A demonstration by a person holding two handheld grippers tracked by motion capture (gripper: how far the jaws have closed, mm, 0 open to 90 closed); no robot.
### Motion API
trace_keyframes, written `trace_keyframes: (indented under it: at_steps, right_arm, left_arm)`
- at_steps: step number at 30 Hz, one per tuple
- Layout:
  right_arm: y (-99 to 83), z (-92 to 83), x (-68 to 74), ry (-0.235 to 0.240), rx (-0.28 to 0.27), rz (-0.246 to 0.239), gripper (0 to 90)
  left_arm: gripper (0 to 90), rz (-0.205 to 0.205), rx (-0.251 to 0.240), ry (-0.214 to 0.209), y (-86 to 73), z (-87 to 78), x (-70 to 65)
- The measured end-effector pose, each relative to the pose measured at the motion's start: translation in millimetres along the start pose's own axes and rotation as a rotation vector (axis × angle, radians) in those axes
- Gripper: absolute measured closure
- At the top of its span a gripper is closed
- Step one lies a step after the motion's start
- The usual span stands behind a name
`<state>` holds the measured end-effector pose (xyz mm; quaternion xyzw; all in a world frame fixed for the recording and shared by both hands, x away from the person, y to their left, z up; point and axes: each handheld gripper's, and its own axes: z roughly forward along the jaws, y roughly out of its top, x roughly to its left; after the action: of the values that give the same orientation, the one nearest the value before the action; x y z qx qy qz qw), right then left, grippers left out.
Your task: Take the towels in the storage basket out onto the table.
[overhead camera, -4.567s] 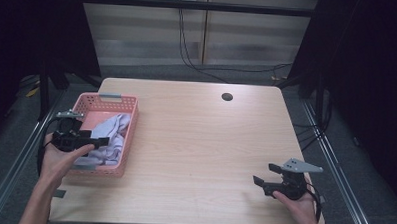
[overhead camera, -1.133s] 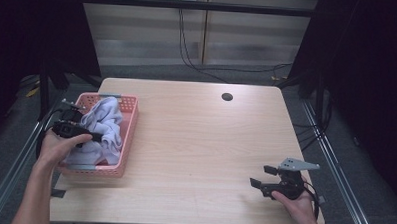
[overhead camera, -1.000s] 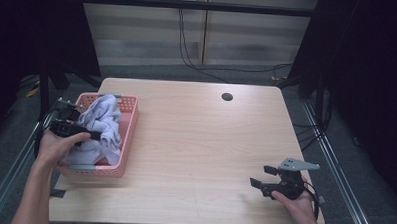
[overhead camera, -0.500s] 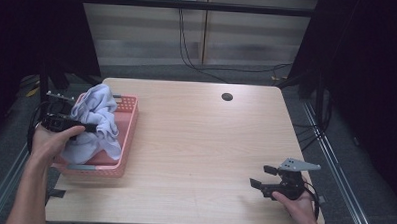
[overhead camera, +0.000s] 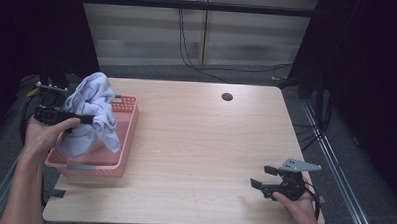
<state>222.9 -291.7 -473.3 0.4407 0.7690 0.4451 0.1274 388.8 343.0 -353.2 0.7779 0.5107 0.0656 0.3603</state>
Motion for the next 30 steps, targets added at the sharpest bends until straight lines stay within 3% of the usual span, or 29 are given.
trace_keyframes:
  at_steps: [14, 22, 30]
  right_arm:
    - [-0.6, -1.0, -1.0, 0.001, 0.001, 0.0, 20.7]
    - [-0.4, -0.2, -1.9, -0.001, 0.002, -0.005, 20.7]
    - [-0.1, -0.9, -2.8, -0.002, 0.004, -0.007, 20.7]
  left_arm:
    - [52.6, 0.021, -0.065, -0.011, 11.3, -18.4, -15.2]
    - [52.6, 0.085, -0.125, -0.043, 26.1, -32.5, -45.9]
    - [52.5, 0.141, -0.132, -0.089, 32.0, -23.3, -75.0]
